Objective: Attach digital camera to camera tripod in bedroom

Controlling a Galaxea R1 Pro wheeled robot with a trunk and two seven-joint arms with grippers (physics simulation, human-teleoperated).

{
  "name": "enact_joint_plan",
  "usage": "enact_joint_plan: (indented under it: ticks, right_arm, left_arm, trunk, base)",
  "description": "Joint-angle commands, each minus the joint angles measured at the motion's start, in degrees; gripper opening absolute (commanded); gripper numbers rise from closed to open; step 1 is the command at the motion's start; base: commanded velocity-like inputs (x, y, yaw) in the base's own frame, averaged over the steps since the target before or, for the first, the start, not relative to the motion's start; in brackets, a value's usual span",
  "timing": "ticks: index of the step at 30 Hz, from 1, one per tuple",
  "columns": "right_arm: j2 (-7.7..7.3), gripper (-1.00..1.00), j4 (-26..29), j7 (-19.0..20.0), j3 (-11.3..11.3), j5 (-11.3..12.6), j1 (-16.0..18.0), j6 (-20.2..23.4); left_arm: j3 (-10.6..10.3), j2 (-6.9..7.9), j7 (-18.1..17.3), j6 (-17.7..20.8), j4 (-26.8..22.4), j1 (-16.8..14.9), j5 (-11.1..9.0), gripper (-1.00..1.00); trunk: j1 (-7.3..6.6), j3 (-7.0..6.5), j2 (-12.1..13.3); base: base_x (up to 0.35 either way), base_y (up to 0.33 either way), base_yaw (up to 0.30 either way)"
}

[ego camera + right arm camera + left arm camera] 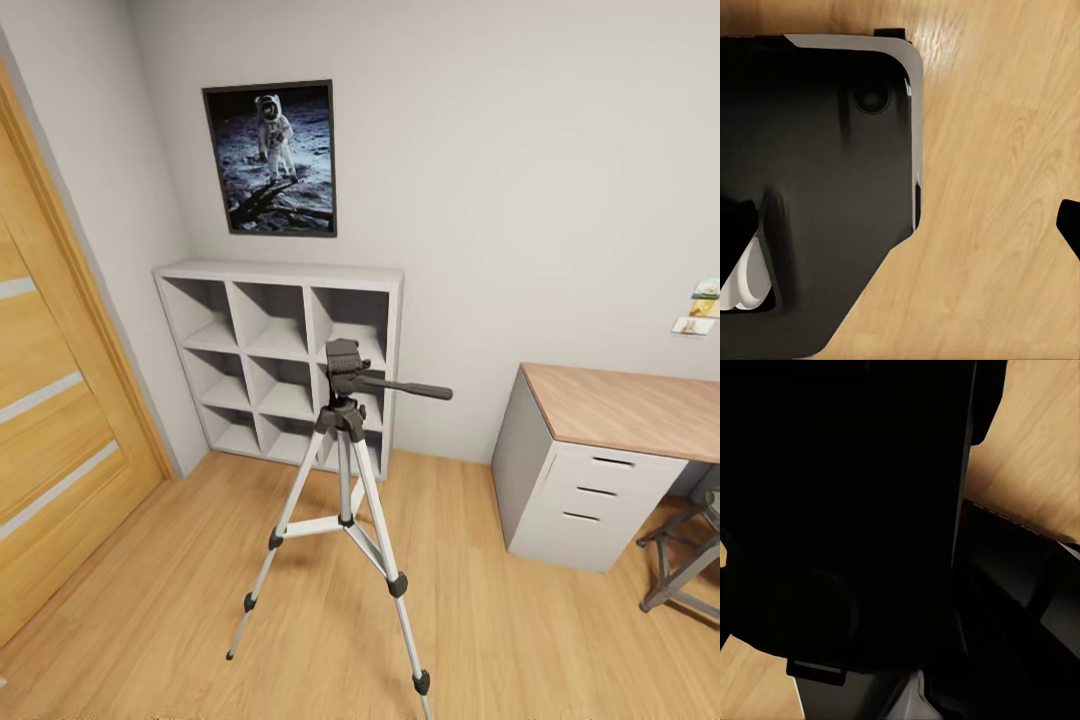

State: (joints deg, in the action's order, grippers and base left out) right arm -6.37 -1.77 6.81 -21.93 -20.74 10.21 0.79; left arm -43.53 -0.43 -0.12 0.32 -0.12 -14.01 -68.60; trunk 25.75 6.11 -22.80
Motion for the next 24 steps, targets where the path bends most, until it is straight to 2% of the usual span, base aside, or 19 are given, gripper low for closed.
enact_joint_plan:
  ticks: [1, 24]
  right_arm:
    - [-0.04, 1.0, -0.08, 0.14, -0.49, -0.45, 0.07, 0.08]
    - [-0.03, 1.0, -0.08, 0.14, -0.52, -0.53, 0.07, 0.0]
  left_arm:
    - [-0.5, -0.01, -0.23, 0.03, 0.03, -0.05, -0.48, -1.0]
    - [-0.5, -0.01, -0.23, 0.09, 0.03, -0.05, -0.48, -1.0]
  trunk:
    - [0.03, 0.21, -0.12]
    - [0.03, 2.33, -0.12]
  base:
    - [0.0, 0.0, 0.0]
    - [0.0, 0.0, 0.0]
